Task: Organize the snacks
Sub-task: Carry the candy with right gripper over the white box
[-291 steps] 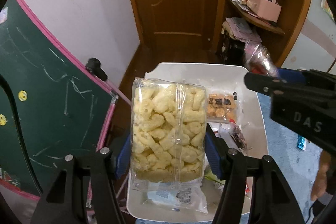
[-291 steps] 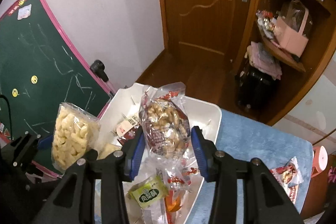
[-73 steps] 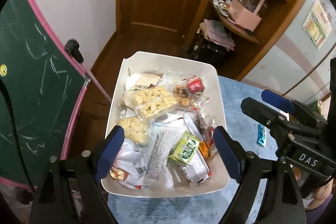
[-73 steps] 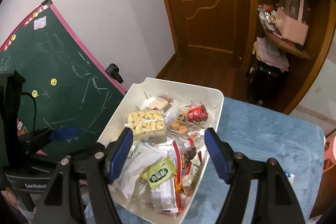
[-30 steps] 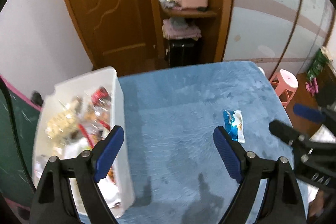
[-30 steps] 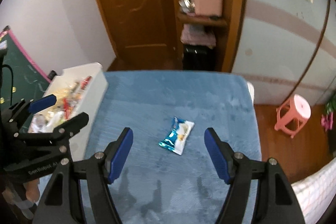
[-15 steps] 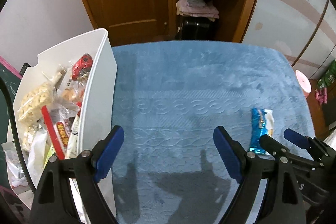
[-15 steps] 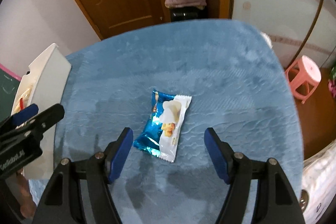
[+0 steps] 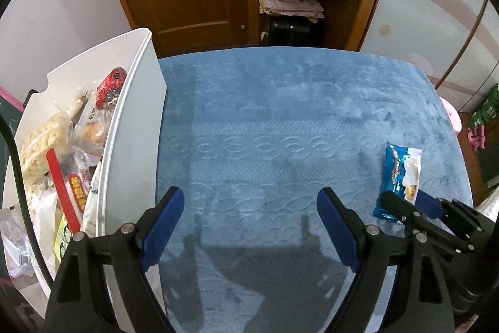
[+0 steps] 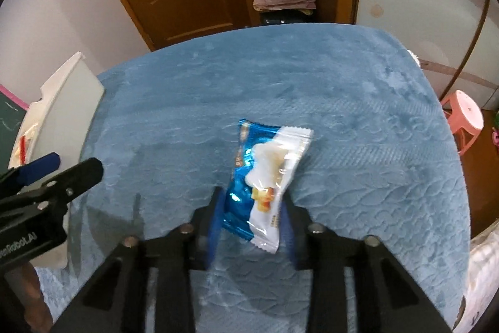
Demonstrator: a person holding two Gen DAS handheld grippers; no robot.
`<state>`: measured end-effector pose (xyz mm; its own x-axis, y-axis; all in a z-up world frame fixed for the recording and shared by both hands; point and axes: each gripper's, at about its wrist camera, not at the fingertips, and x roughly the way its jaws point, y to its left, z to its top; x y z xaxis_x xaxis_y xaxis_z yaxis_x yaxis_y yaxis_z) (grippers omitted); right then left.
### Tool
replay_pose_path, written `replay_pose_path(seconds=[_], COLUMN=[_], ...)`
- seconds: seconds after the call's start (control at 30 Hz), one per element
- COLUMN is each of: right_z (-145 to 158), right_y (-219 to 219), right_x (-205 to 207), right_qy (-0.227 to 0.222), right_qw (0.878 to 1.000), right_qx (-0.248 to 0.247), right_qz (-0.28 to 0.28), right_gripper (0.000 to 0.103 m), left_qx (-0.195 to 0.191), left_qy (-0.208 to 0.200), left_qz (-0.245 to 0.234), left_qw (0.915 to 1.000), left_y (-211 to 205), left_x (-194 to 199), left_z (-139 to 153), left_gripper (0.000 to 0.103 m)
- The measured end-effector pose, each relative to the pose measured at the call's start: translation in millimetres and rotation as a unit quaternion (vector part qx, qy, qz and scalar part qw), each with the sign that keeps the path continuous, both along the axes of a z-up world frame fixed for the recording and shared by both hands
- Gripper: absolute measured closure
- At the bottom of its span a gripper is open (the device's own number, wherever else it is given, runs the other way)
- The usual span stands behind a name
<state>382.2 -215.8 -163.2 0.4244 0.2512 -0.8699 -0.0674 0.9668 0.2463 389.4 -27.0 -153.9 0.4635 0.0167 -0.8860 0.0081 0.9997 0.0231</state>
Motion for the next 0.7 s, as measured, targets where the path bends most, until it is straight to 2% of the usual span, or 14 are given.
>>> replay_pose_path(seconds=[0.23, 0.47, 0.7], right_z=[28.8, 87.1, 145.3], right_y=[6.3, 21.2, 49.0], right_x=[-24.8, -57.7, -92.2], right_qy=[-0.017, -0.057, -0.103], right_qw=[1.000, 0.997, 0.992], right_qx=[0.019, 0.030, 0.026], right_qz=[0.015, 0.039, 0.066], right_gripper=[0.071, 0.071, 0.071], left_qx=[-0.002, -0.001, -0.024], left_qy=[-0.013, -0.038, -0.061], left_qz=[-0.015, -0.015, 0.008], left_qw=[0.9998, 0.9992, 0.9978], left_y=[0.4, 16.2, 58.8], left_x=[-23.3, -56.7, -99.1], left_z=[24.0, 62.5, 101.0], left_gripper=[0.017, 0.017, 0.017])
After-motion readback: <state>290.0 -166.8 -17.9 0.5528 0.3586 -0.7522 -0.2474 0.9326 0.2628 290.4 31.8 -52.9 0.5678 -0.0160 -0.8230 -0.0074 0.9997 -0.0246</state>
